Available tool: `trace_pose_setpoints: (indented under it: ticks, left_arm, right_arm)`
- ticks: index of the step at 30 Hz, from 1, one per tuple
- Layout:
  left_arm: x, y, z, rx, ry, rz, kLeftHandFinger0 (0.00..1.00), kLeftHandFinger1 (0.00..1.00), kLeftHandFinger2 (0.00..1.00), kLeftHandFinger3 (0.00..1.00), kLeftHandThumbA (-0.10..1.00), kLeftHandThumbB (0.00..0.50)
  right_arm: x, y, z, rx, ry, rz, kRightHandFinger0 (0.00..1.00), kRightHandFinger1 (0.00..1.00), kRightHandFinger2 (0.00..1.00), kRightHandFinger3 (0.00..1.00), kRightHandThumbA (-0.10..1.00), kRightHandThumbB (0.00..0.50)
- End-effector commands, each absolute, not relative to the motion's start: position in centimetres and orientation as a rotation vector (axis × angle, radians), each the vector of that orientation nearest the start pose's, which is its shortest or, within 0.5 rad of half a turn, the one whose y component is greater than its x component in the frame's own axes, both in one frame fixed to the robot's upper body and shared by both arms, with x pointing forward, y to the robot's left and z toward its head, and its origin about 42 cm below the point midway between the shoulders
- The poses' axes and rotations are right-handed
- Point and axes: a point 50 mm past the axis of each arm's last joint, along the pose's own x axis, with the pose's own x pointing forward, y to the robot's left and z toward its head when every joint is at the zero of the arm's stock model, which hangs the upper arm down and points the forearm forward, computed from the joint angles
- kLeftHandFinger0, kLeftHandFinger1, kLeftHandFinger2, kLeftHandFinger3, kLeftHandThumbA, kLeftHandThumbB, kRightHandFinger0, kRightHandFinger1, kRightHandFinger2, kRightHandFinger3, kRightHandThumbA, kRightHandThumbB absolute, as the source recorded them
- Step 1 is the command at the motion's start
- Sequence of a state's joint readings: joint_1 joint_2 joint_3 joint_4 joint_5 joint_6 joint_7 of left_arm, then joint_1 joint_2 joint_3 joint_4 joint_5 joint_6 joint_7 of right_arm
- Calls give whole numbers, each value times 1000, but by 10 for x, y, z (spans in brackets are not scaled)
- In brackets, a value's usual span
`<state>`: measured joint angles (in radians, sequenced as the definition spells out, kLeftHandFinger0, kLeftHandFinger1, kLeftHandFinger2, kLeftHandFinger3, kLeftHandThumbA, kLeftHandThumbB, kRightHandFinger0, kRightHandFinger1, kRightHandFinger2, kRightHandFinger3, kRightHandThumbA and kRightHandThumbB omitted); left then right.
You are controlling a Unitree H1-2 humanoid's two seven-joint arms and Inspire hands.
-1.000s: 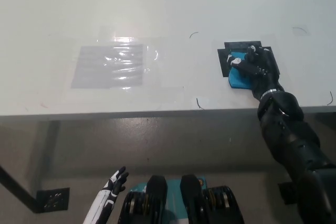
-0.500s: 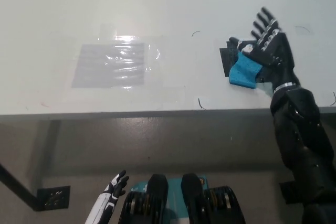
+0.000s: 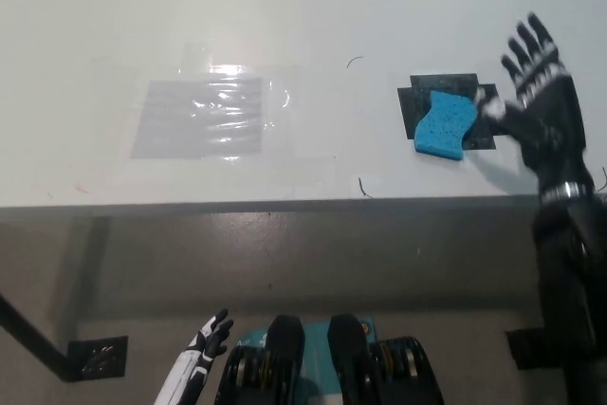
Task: A soft sponge is kept on the balc marked spot on the table infront of the robot and it uses its right hand fist to press down on it and drrags it across the table in a back and forth manner twice to clean it
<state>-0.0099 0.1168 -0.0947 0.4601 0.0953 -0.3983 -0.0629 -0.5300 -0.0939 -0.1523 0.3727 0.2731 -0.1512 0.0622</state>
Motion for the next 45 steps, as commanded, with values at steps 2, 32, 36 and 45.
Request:
trace_pose_setpoints:
  ticks: [2, 32, 36, 45]
  left_arm:
    - [269, 236, 14, 219, -5, -219, 1000, 1000, 1000, 1000, 1000, 445]
    - [269, 239, 8, 217, 12, -213, 1000, 1000, 1000, 1000, 1000, 466]
    - [273, 236, 10, 207, 6, -200, 1000, 1000, 1000, 1000, 1000, 479]
    - [265, 236, 7, 209, 20, -193, 1000, 1000, 1000, 1000, 1000, 471]
  right_arm:
    - [161, -177, 320, 54, -1087, 515, 1000, 1000, 1000, 1000, 1000, 499]
    - [254, -228, 39, -19, -118, 221, 1000, 1000, 1000, 1000, 1000, 273]
    - [268, -226, 49, -17, -134, 226, 1000, 1000, 1000, 1000, 1000, 268]
    - [266, -227, 43, -2, -93, 242, 1000, 1000, 1000, 1000, 1000, 228]
